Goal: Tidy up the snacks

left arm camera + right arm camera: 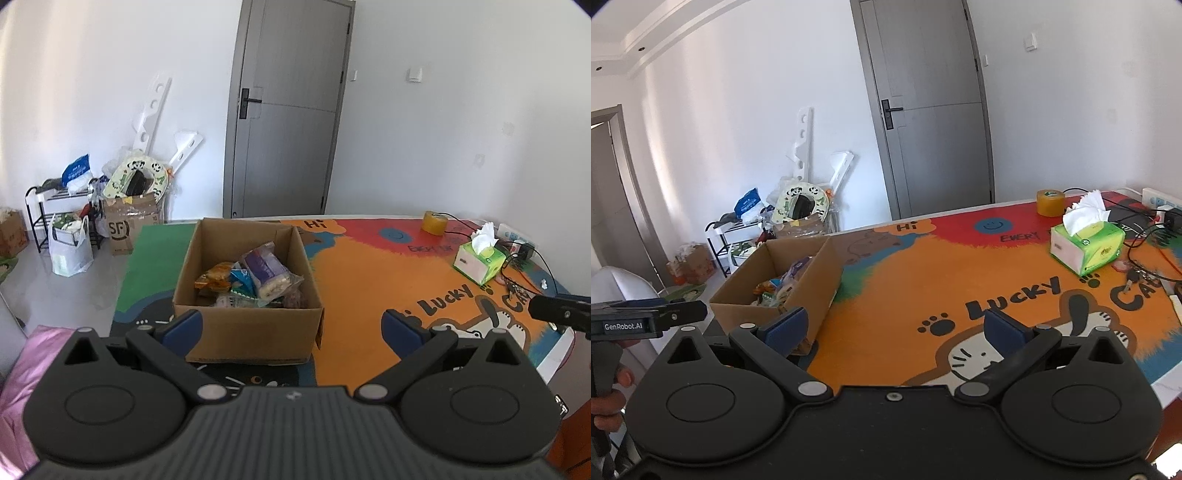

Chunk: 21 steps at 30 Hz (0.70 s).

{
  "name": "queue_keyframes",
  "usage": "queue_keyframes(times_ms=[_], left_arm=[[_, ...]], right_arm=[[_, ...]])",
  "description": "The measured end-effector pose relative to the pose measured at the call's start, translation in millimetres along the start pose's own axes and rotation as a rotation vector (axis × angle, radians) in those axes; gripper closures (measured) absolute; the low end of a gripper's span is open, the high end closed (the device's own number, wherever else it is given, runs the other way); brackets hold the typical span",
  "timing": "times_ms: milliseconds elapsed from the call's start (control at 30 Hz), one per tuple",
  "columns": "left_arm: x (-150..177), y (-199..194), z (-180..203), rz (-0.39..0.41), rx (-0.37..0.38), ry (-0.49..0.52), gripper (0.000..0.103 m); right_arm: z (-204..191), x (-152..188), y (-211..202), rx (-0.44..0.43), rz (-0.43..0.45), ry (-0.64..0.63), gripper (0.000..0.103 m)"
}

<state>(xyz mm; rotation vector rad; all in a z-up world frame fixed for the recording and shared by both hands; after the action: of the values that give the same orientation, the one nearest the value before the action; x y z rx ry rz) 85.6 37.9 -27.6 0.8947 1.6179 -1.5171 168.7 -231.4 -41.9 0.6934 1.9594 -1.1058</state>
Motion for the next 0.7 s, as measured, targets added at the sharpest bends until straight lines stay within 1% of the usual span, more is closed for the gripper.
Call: queue_keyframes(times_ms=[100,167,333,567,700], left_arm=[[-4,-8,1,0.020,0.004,0.018,0.001],[-7,-11,1,0.028,-0.012,0.022,0.001],[-12,-20,3,0.049,-0.005,0.029,0.001],[-11,-18,6,0.035,-0.001,0.041,0.001],[-9,-17,2,0.028,-0.014,0.032,0.001]], right_arm=[[-3,-2,-9,-0.006,0.019,-0.006,0.000],[-5,-2,-12,0.001,0.008,-0.021,0.000],[-8,1,-14,-0.017,-0.011,-0.065,0.000],[-4,1,-12,-0.024,-0.025,-0.039,0.000],[-3,2,-12,-0.018,-0.025,-0.029,0.000]])
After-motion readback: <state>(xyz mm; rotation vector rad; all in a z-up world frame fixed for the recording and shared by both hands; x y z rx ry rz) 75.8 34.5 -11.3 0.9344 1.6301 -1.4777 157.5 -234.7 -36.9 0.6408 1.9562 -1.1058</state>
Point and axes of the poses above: each gripper's, at about its wrist camera, not at the fingertips, and y roughly the way its jaws point, z to its right, x to its underside, the point moved 6 cm from there along y, roughly the way its jaws point, and after that the axes turned 9 degrees about y, right-handed, at the moved point
